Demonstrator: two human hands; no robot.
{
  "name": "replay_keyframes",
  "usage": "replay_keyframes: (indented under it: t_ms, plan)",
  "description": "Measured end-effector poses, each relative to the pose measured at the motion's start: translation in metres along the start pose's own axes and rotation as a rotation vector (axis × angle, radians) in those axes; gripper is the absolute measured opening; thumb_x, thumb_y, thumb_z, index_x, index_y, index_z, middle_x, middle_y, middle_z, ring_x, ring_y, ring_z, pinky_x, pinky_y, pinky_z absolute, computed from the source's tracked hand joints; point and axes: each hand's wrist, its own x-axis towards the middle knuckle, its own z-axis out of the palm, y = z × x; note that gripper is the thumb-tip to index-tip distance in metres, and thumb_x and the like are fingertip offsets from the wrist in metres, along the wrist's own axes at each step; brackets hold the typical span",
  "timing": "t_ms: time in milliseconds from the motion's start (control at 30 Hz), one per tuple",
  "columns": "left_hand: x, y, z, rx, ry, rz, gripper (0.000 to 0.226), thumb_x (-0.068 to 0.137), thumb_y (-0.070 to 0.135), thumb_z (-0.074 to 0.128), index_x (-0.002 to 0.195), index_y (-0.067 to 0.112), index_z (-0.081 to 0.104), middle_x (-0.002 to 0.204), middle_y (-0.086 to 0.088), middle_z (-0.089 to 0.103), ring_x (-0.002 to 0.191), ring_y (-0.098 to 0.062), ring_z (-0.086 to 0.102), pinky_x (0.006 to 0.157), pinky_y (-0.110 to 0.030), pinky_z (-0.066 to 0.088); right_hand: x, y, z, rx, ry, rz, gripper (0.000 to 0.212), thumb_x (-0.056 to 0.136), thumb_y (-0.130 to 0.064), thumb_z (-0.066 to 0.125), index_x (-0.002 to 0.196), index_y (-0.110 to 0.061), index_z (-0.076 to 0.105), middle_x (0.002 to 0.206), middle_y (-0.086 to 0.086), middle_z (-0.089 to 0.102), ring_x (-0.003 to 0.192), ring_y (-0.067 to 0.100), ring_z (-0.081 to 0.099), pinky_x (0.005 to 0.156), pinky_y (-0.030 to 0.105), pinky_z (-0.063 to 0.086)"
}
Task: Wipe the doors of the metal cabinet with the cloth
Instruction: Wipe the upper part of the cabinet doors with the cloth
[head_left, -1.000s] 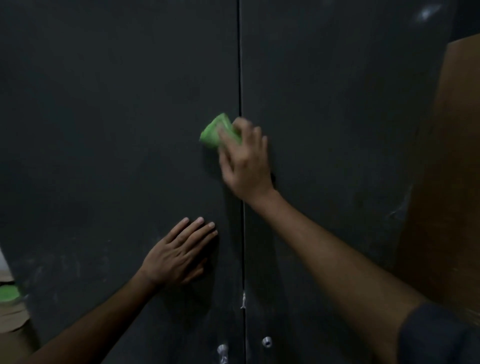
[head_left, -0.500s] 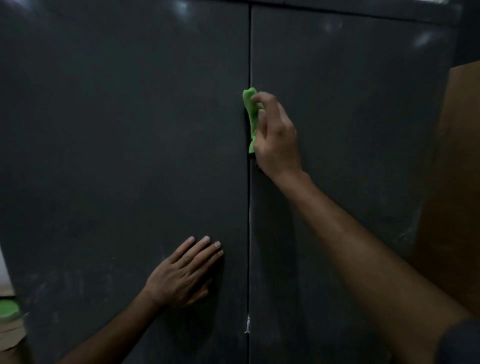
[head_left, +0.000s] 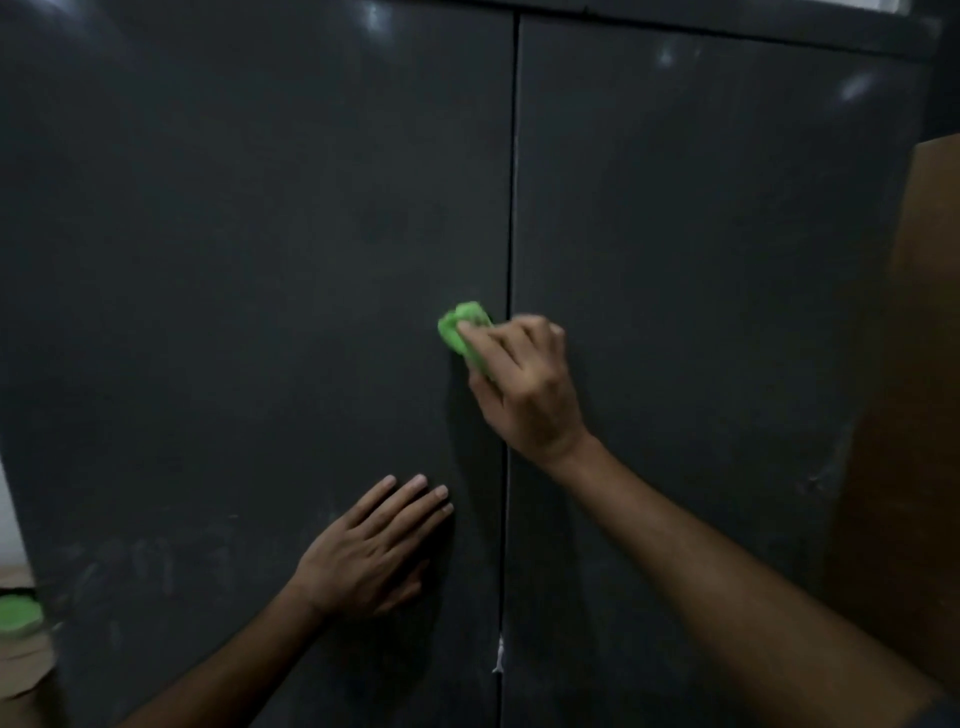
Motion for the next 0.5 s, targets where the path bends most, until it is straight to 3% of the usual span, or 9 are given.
replay_keyframes:
  t_ms: [100, 233, 300, 400, 500]
  plan:
    - [0.001, 0.002, -0.002, -0.01, 0.025, -0.011, 0.062, 0.1, 0.049, 0.036, 0.149, 0.011, 0.042, 0.155, -0.01, 0.042, 0.147, -0.028, 0.03, 0.119, -0.046, 0.025, 0.005, 0.015, -0.011, -0.048, -0.027, 0.044, 0.039, 0.085, -0.006, 0.066, 0.125, -0.005, 0.066, 0.103, 0.016, 0.066, 0.093, 0.032, 0.054, 0.074, 0.044, 0.047]
    - [0.0, 0.001, -0.003, 0.005, -0.024, -0.019, 0.074, 0.09, 0.053, 0.052, 0.151, 0.013, 0.038, 0.155, -0.009, 0.042, 0.148, -0.027, 0.027, 0.119, -0.046, 0.024, 0.089, 0.035, -0.006, -0.029, 0.124, 0.276, 0.038, 0.089, -0.009, 0.063, 0.128, -0.008, 0.064, 0.108, 0.017, 0.061, 0.092, 0.033, 0.055, 0.079, 0.046, 0.05]
    - [0.0, 0.001, -0.003, 0.01, 0.001, -0.012, 0.067, 0.096, 0.051, 0.044, 0.151, 0.012, 0.038, 0.155, -0.009, 0.041, 0.148, -0.027, 0.026, 0.12, -0.046, 0.022, 0.096, 0.027, 0.001, 0.037, 0.119, 0.31, 0.041, 0.089, -0.014, 0.066, 0.13, -0.01, 0.063, 0.111, 0.017, 0.058, 0.095, 0.031, 0.054, 0.083, 0.042, 0.05]
    - [0.0, 0.001, -0.002, 0.013, 0.011, -0.006, 0.062, 0.101, 0.049, 0.032, 0.15, 0.012, 0.038, 0.156, -0.009, 0.04, 0.148, -0.028, 0.026, 0.122, -0.045, 0.018, 0.038, 0.009, 0.006, 0.045, -0.002, 0.112, 0.043, 0.087, -0.009, 0.066, 0.13, -0.011, 0.064, 0.111, 0.021, 0.059, 0.093, 0.036, 0.056, 0.08, 0.047, 0.05]
    - [0.0, 0.001, -0.001, 0.018, -0.016, -0.004, 0.072, 0.092, 0.051, 0.05, 0.151, 0.012, 0.037, 0.156, -0.01, 0.041, 0.148, -0.028, 0.027, 0.121, -0.046, 0.02, -0.041, 0.015, -0.003, 0.008, -0.129, -0.067, 0.043, 0.085, -0.011, 0.066, 0.128, -0.018, 0.064, 0.114, 0.016, 0.059, 0.089, 0.035, 0.058, 0.074, 0.043, 0.048]
